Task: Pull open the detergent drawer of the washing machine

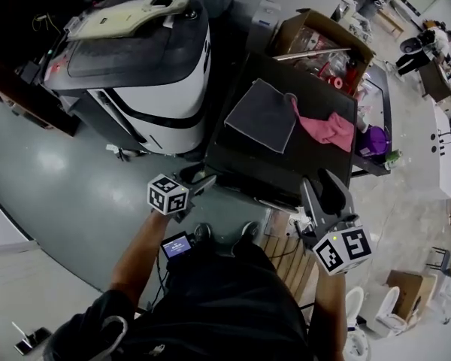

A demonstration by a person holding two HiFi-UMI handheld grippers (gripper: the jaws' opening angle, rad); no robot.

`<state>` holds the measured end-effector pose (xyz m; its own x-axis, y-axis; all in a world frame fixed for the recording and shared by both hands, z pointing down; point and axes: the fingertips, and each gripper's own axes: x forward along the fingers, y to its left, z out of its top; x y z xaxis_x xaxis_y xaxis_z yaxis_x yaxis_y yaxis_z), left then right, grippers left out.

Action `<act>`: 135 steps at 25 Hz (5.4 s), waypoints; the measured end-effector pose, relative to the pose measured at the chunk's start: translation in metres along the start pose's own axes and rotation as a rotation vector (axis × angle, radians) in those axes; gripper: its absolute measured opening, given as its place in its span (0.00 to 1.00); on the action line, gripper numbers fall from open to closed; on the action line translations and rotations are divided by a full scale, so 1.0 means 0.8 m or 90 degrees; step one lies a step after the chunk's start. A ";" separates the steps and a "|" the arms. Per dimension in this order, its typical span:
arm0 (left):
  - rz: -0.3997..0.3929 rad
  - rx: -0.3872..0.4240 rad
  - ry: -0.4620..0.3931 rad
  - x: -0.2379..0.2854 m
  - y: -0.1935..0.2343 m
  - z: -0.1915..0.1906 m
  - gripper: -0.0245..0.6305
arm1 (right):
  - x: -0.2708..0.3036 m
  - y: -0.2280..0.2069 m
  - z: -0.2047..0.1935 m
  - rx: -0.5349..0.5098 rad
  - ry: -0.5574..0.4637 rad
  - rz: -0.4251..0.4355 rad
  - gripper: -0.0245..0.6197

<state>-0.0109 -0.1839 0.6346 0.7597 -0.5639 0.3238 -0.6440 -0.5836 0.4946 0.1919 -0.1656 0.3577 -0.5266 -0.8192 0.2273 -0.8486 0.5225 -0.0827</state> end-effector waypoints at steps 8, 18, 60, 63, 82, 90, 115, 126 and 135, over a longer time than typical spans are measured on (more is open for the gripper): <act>-0.069 -0.243 0.001 0.073 0.041 -0.115 0.48 | 0.037 -0.016 -0.019 -0.025 0.067 0.047 0.27; -0.127 -0.310 -0.071 0.159 0.052 -0.149 0.58 | 0.068 -0.042 -0.067 -0.036 0.144 0.078 0.27; -0.209 -0.351 -0.021 0.056 -0.008 -0.243 0.54 | 0.036 -0.006 -0.208 0.038 0.268 -0.013 0.27; -0.072 -0.244 0.028 0.021 0.036 -0.253 0.55 | 0.040 -0.001 -0.202 0.036 0.263 -0.013 0.27; -0.162 0.295 0.258 -0.032 0.013 -0.182 0.29 | 0.056 0.032 -0.178 0.022 0.246 0.002 0.27; -0.126 0.310 0.238 -0.052 -0.003 -0.178 0.39 | 0.040 0.029 -0.168 0.029 0.217 0.000 0.27; 0.102 0.504 -0.002 -0.188 -0.097 0.178 0.39 | -0.006 0.089 0.006 -0.044 -0.039 0.088 0.27; 0.101 0.434 -0.181 -0.241 -0.197 0.301 0.42 | -0.015 0.135 0.074 -0.112 -0.098 0.152 0.27; 0.120 0.460 -0.197 -0.254 -0.218 0.320 0.42 | -0.004 0.156 0.089 -0.107 -0.113 0.171 0.27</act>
<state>-0.0758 -0.1168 0.2760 0.6417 -0.7647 0.0587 -0.7382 -0.6366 -0.2233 0.0841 -0.1143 0.2775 -0.7426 -0.6681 0.0462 -0.6665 0.7440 0.0472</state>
